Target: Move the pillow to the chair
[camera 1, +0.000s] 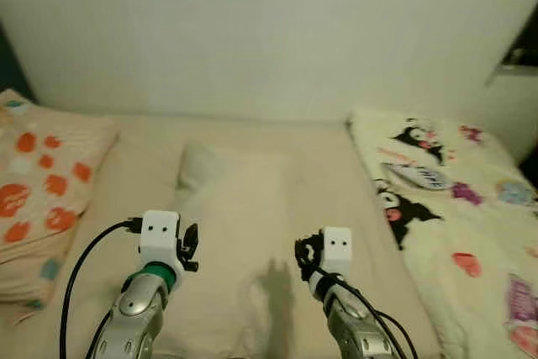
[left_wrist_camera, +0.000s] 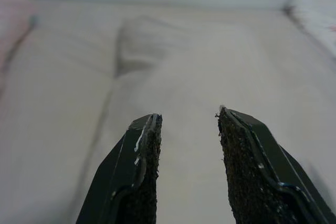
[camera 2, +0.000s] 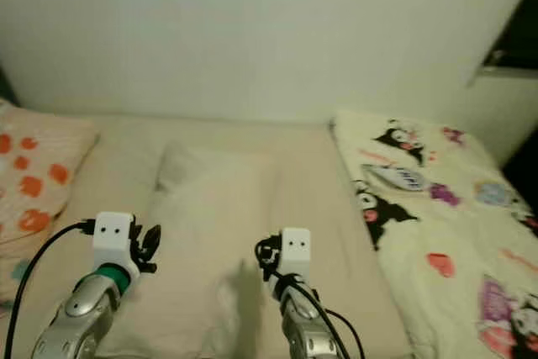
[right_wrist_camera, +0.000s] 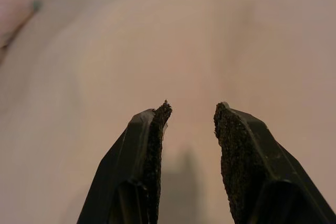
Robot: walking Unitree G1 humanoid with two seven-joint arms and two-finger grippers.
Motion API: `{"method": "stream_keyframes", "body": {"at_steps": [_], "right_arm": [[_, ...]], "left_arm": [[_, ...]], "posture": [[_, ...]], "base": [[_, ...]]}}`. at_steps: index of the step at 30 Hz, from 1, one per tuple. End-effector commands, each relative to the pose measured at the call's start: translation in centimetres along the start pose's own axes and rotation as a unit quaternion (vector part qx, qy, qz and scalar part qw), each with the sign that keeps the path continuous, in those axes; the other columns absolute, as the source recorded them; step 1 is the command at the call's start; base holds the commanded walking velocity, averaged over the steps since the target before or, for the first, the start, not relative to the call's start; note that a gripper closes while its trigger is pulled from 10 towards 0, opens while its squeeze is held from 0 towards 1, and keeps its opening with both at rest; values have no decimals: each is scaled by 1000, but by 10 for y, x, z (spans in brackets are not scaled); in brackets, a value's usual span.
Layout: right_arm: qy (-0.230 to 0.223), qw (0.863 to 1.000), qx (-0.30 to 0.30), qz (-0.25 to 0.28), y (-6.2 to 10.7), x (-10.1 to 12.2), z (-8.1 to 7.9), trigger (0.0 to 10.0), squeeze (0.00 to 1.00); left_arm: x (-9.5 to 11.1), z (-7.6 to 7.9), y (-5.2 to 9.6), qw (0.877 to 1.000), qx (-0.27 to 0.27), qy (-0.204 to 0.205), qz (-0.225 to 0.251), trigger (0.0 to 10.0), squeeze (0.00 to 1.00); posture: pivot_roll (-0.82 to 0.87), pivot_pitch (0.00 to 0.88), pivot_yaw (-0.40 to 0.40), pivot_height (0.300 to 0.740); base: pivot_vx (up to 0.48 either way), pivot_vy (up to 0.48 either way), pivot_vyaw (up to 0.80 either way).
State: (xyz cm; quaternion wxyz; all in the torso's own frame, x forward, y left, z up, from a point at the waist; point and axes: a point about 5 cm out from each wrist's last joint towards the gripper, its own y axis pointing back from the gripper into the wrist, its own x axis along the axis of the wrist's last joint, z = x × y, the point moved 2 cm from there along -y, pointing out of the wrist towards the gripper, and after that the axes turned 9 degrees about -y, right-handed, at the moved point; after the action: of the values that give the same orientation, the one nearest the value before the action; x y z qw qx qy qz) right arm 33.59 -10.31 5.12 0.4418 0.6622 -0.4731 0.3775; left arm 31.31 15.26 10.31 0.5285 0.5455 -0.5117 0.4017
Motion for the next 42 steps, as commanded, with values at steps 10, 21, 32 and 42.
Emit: {"method": "stream_keyframes", "body": {"at_steps": [10, 21, 32, 42], "right_arm": [[-3, 1000, -9, -8, 2, -4, 5, 10000, 0], [-6, 1000, -12, -8, 2, -4, 6, 10000, 0], [6, 997, -77, 20, 1, 7, 25, 10000, 0], [1, 991, -127, 40, 3, 14, 41, 10000, 0]], "left_arm": [[-5, 0, 2, 1000, -5, -18, -11, 10000, 0], [-10, -5, 2, 1000, 13, -12, -26, 10000, 0], [-14, -3, 1, 998, -3, -52, -32, 10000, 0], [-14, -11, -6, 998, 14, -64, -25, 10000, 0]], "posture": [[60, 18, -13, 740], [61, 28, -13, 740], [47, 36, -8, 740], [42, 38, -8, 740]], "base": [[0, 79, 0], [0, -257, 0], [0, 0, 0], [0, 0, 0]]}}
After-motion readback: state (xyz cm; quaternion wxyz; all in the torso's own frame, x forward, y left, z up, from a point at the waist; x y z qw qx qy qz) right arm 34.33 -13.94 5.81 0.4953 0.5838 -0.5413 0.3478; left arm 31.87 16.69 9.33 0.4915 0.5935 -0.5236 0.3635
